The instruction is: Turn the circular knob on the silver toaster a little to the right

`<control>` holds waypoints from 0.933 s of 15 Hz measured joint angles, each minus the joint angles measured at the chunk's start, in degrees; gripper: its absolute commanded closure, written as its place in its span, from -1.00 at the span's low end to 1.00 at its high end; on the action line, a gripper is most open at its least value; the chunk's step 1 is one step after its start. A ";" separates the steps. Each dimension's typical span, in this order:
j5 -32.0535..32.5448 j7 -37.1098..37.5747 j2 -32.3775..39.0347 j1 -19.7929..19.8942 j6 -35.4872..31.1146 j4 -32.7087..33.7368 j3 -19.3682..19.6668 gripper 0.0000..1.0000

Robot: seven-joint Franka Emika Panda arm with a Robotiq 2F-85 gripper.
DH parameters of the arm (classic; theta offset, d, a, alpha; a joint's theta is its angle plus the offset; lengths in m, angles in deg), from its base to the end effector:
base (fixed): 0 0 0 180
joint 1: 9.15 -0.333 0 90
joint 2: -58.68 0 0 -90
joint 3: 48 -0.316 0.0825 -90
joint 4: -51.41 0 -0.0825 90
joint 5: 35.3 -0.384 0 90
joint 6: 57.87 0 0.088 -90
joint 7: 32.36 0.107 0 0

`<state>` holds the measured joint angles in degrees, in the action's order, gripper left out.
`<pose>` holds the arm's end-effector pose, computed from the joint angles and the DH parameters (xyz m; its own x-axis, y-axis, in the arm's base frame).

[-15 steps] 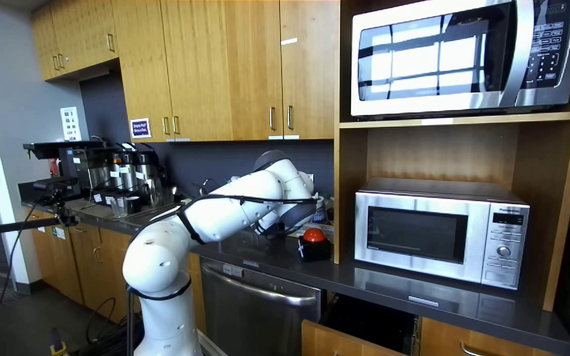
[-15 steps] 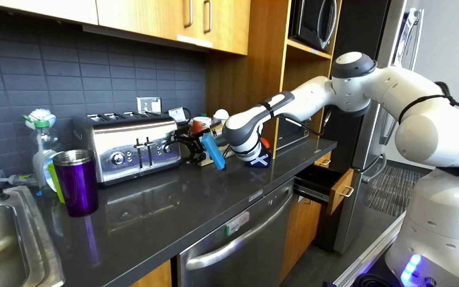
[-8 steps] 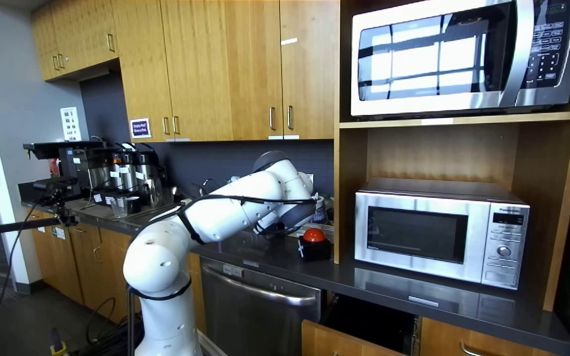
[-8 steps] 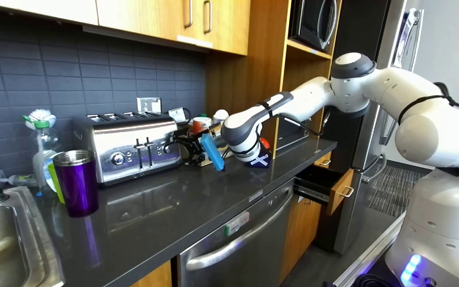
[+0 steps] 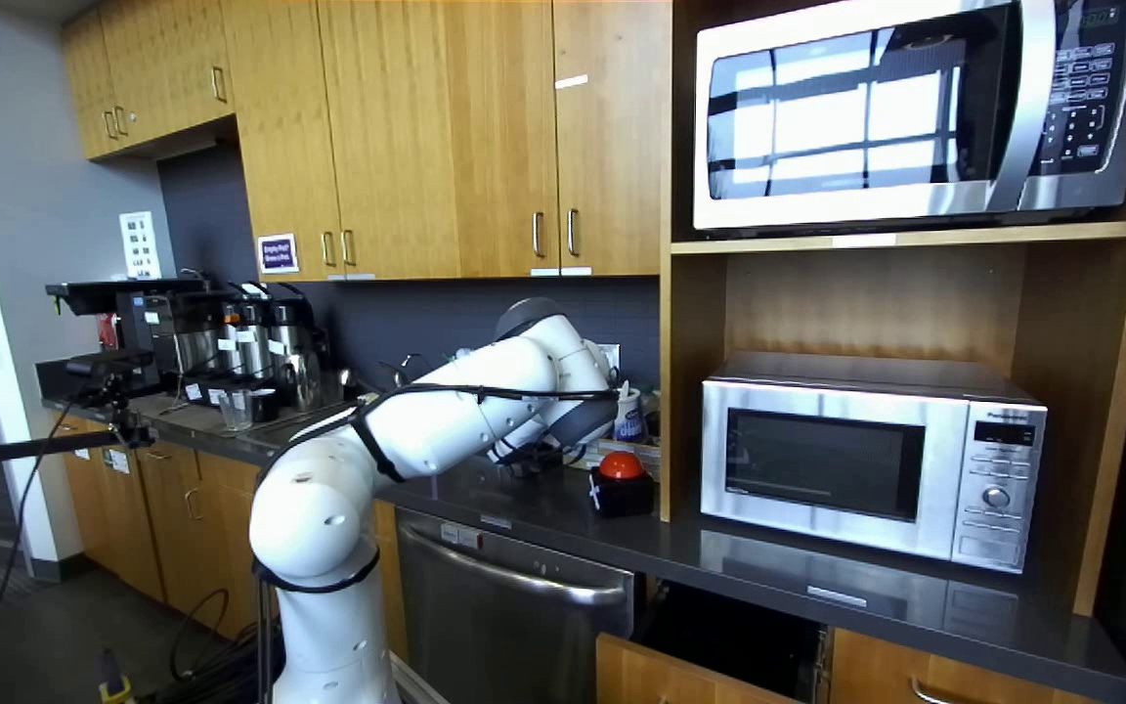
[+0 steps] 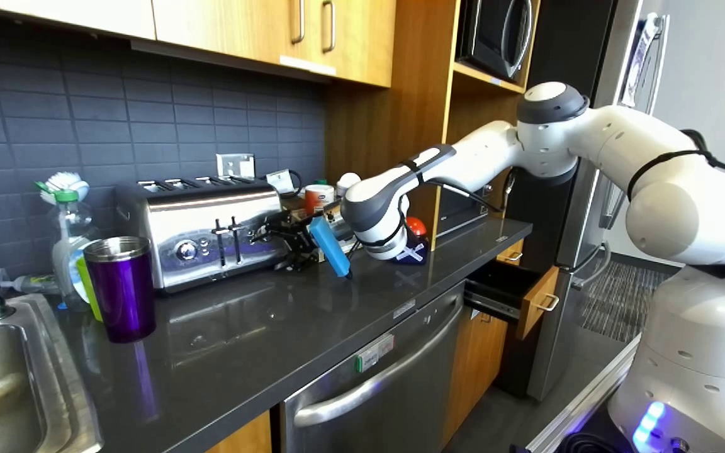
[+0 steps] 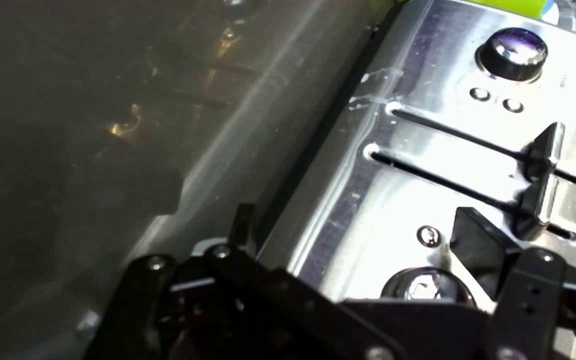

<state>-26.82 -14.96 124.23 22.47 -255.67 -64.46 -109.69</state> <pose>0.5923 0.2463 0.2172 0.8598 -0.4656 0.2098 -0.0553 -0.4935 -0.8680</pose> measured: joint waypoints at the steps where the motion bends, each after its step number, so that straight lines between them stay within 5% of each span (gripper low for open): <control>1: -0.04 -0.10 -0.01 0.04 0.00 0.00 0.00 -1.00; 14: -0.04 -0.31 -2.15 0.15 0.00 -2.56 -0.34 -1.00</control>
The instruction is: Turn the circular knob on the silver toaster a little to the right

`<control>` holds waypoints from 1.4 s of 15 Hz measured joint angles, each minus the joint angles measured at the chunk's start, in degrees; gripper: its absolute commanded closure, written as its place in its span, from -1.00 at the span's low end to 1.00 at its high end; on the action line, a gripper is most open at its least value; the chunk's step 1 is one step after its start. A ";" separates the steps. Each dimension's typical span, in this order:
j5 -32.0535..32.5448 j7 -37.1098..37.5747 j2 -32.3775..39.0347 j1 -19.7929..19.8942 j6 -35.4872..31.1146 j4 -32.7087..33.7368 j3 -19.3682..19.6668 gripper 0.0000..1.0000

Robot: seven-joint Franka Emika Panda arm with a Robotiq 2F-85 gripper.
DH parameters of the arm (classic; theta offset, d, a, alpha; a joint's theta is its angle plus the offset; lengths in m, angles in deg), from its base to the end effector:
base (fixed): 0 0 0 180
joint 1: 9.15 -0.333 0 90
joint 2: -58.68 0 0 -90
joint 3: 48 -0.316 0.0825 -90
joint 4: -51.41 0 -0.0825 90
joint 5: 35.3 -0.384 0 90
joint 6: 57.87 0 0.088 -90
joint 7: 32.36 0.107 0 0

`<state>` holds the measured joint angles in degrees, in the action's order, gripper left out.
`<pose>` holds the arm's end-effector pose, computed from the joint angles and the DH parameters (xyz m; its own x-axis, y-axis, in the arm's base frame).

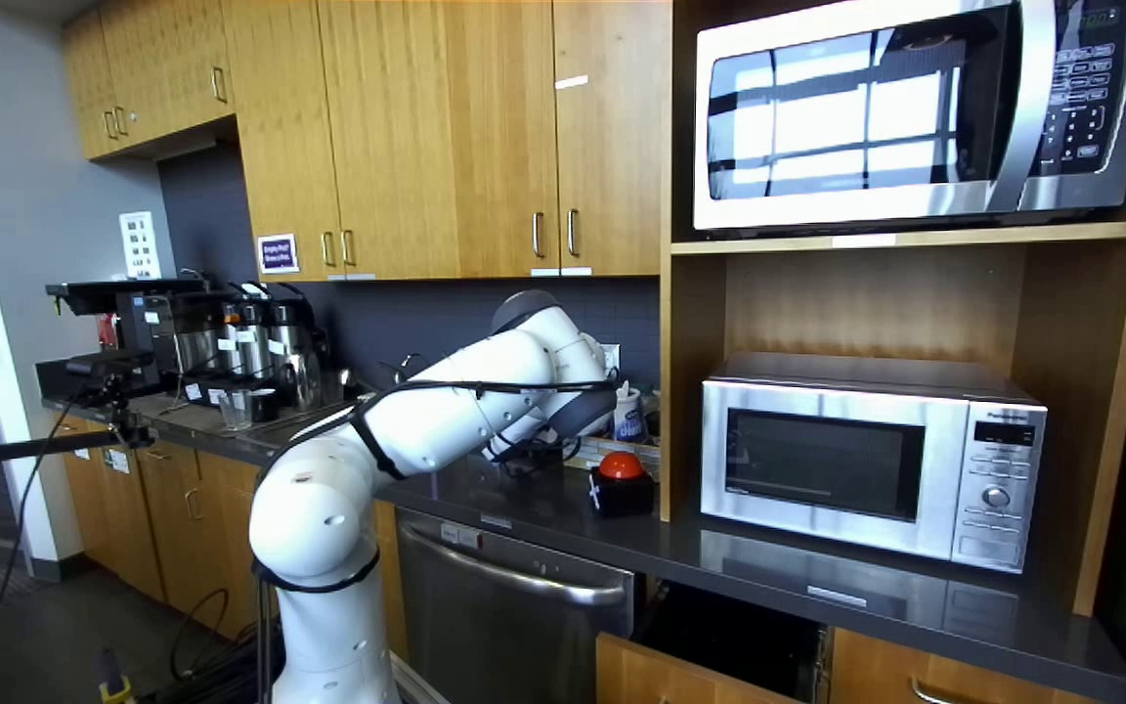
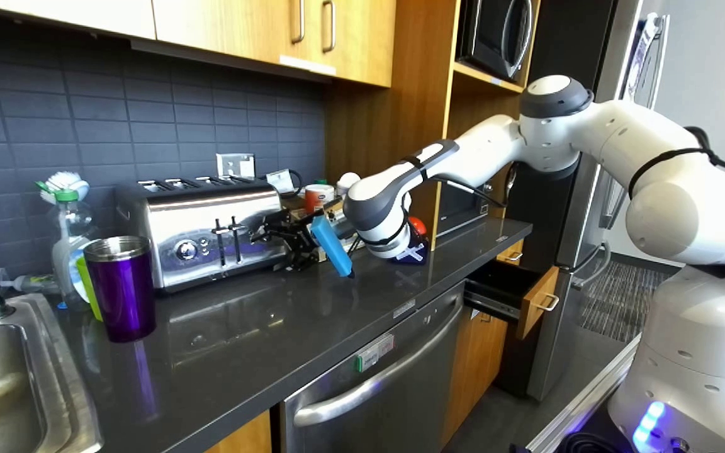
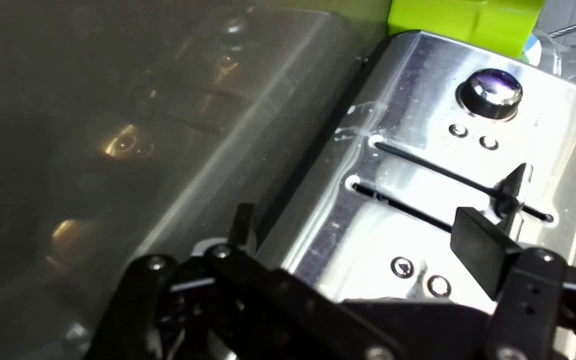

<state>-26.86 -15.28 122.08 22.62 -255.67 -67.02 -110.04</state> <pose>0.5782 0.2542 0.2248 0.8741 -0.4282 0.2292 -0.0264 -0.5131 -0.8579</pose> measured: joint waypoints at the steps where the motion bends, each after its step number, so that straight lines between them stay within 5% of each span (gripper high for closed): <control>1: 0.00 0.00 -0.18 0.00 0.00 -0.13 -0.08 -1.00; 15: -1.01 -0.18 -4.74 0.58 -0.02 -0.02 -0.47 -1.00; 16: -1.13 -0.18 -5.07 0.67 -0.02 -0.03 -0.46 -0.56; 18: -1.29 -0.18 -5.44 0.83 -0.02 -0.04 -0.46 -0.39; 21: -1.30 -0.18 -5.45 0.86 -0.01 -0.11 -0.38 0.13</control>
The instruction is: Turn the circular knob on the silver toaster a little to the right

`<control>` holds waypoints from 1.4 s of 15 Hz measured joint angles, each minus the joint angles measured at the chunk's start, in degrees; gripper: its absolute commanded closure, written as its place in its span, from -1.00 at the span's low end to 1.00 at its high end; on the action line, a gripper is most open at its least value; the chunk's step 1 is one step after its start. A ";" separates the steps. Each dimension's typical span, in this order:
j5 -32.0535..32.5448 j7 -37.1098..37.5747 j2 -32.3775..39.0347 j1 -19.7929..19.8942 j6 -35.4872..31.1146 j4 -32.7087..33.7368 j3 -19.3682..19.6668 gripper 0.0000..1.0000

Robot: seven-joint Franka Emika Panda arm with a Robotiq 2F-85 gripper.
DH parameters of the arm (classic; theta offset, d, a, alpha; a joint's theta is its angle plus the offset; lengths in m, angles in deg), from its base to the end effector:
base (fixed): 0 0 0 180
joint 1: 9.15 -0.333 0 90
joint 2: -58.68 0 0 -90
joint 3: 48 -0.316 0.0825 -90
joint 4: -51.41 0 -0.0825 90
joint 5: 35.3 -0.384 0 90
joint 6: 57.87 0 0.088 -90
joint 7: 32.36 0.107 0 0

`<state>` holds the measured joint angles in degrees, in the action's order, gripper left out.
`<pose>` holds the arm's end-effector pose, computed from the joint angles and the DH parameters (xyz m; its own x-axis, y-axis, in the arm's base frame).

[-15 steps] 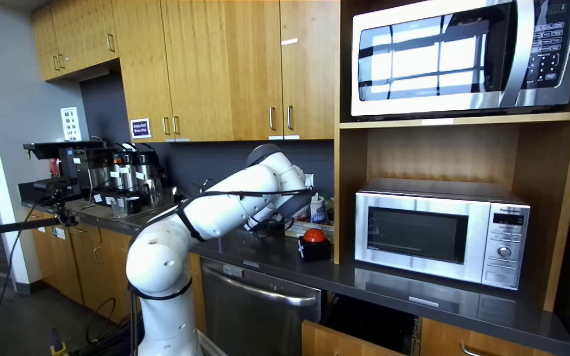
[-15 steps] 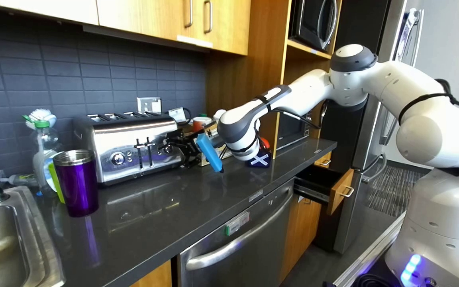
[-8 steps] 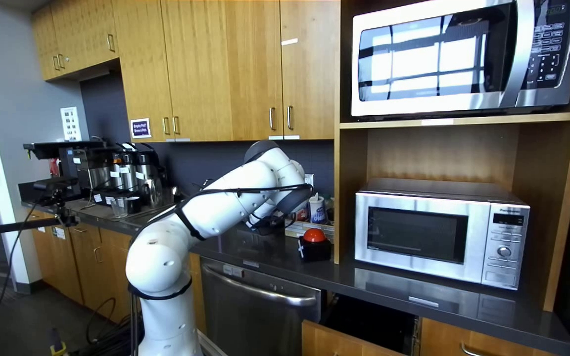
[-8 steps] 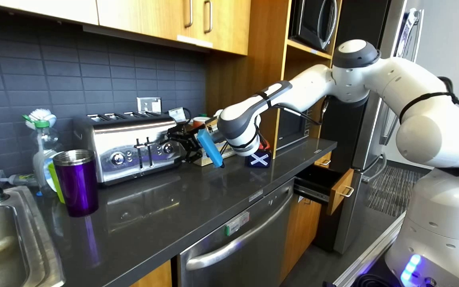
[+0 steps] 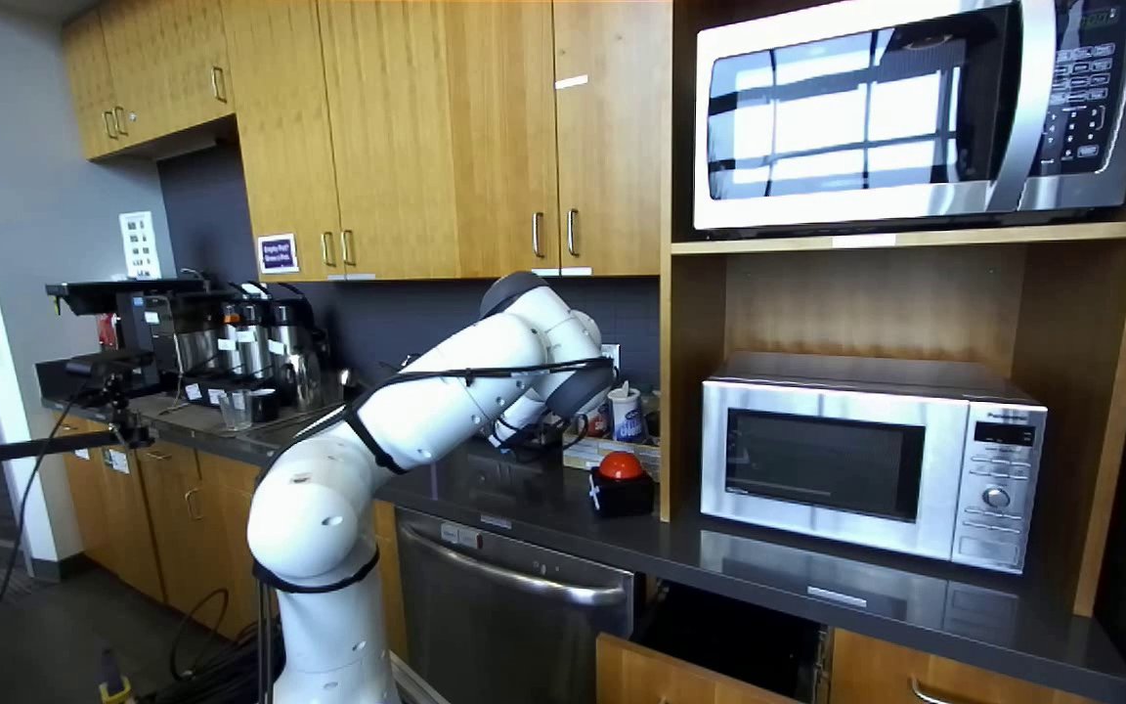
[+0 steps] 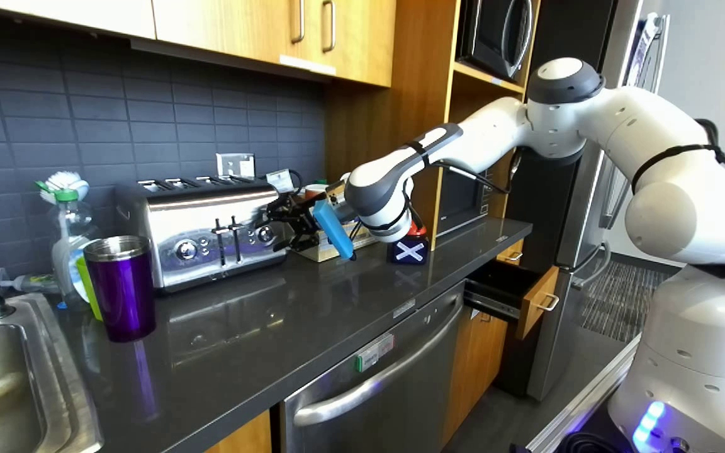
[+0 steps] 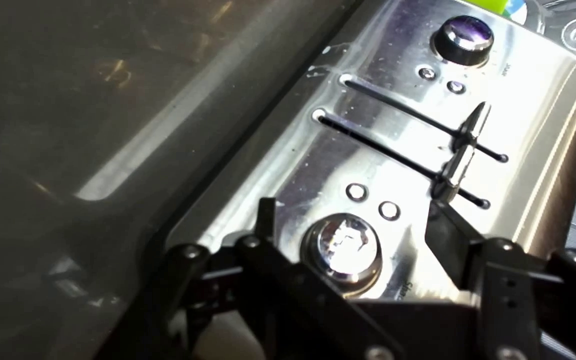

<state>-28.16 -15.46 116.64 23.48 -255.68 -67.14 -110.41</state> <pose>0.5885 0.2419 0.2596 0.8466 -0.4361 0.3052 0.0184 -0.5489 -0.8357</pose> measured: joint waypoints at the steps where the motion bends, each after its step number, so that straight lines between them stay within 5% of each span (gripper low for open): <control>1: 0.00 0.00 0.00 0.00 0.00 -0.03 0.02 0.27; 5: -0.10 0.00 0.00 0.00 0.04 -0.08 0.12 0.80; 6: -0.13 0.00 -0.01 0.00 -0.04 -0.20 0.15 -0.20; 14: -0.15 0.00 -0.04 0.00 -0.02 -0.25 0.18 -0.99; 17: -0.15 0.00 -0.04 0.00 -0.02 -0.25 0.18 -0.95; 19: -0.15 0.00 -0.06 0.00 -0.02 -0.25 0.18 -0.48; 21: -0.22 0.00 -0.10 0.01 -0.02 -0.25 0.19 -0.22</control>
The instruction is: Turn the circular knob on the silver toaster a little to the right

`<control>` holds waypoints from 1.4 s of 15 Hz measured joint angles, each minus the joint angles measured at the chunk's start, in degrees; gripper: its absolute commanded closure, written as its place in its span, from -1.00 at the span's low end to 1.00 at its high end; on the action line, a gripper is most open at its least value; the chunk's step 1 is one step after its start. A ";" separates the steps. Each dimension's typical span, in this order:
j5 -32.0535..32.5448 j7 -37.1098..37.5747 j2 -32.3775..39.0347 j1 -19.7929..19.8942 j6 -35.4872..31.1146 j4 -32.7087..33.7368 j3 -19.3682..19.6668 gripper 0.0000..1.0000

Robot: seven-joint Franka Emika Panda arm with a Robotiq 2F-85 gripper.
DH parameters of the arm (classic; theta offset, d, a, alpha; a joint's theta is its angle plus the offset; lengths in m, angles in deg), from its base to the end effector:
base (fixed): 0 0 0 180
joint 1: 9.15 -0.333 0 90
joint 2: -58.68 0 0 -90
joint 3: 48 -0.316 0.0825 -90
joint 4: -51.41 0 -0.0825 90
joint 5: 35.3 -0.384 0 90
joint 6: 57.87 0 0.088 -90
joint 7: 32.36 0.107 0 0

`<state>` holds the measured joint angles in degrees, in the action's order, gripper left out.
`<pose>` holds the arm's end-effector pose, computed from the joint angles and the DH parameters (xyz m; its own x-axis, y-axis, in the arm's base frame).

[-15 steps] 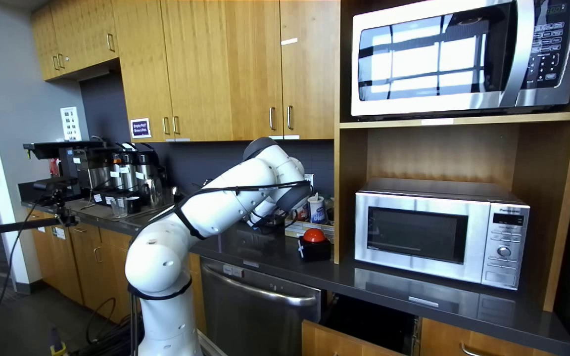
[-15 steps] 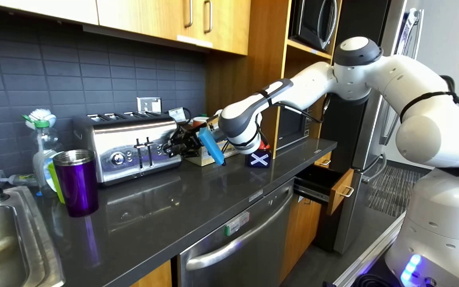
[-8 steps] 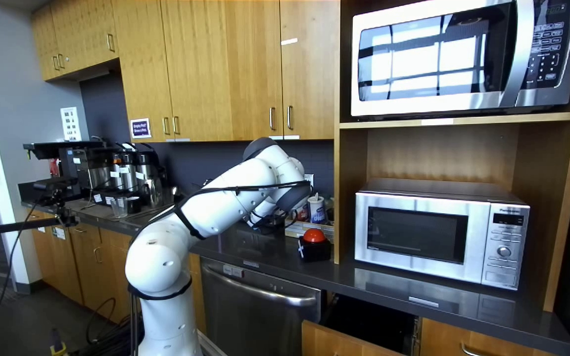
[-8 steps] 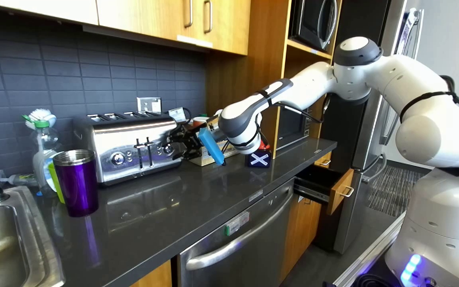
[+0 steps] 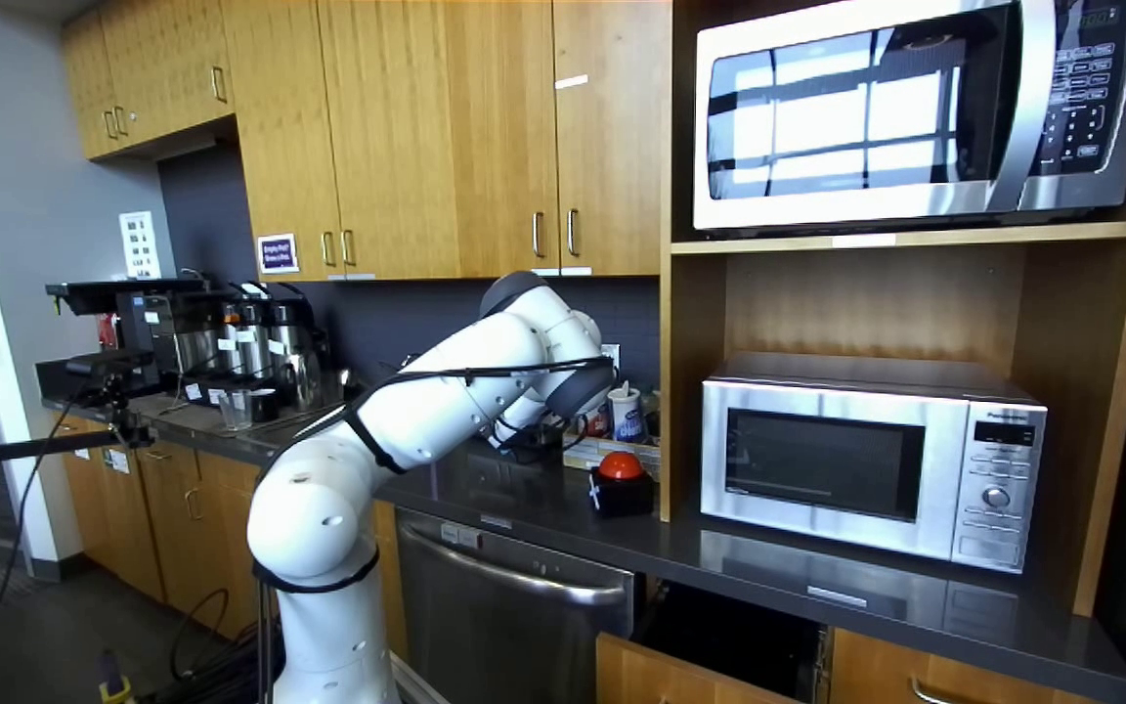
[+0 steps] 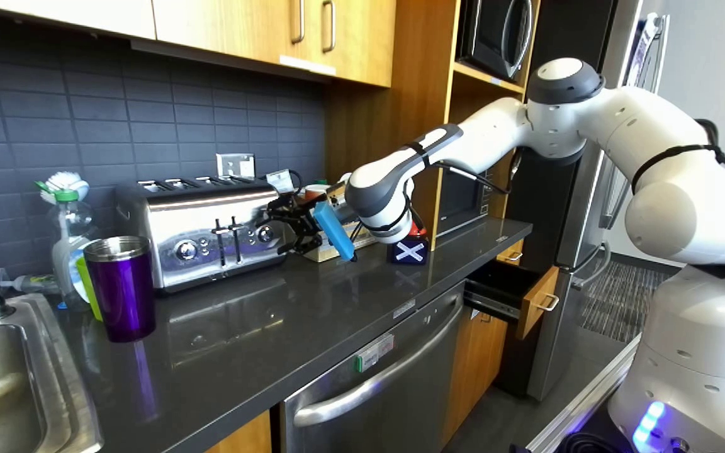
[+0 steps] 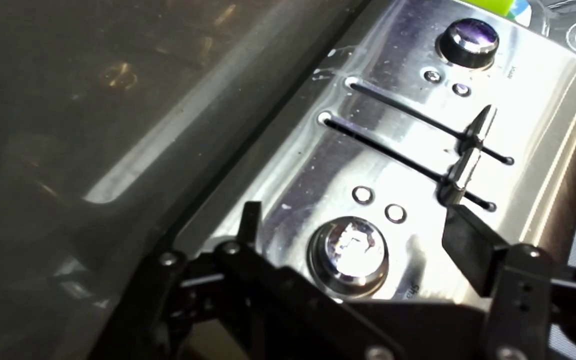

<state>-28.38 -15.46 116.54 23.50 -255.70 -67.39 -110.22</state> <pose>0.5875 0.2409 0.2575 0.8476 -0.4364 0.3017 0.0130 -0.5513 -0.8342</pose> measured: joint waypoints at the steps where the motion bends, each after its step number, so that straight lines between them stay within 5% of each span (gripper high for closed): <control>1: -0.01 0.00 -0.02 0.01 0.00 0.00 0.00 -0.07; 6: -0.03 0.00 -0.37 0.04 0.00 0.01 0.06 0.74; 21: -0.10 1.03 0.63 1.01 0.04 -0.28 -0.96 0.77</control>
<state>-28.48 -14.43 117.16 24.50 -255.66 -67.67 -111.19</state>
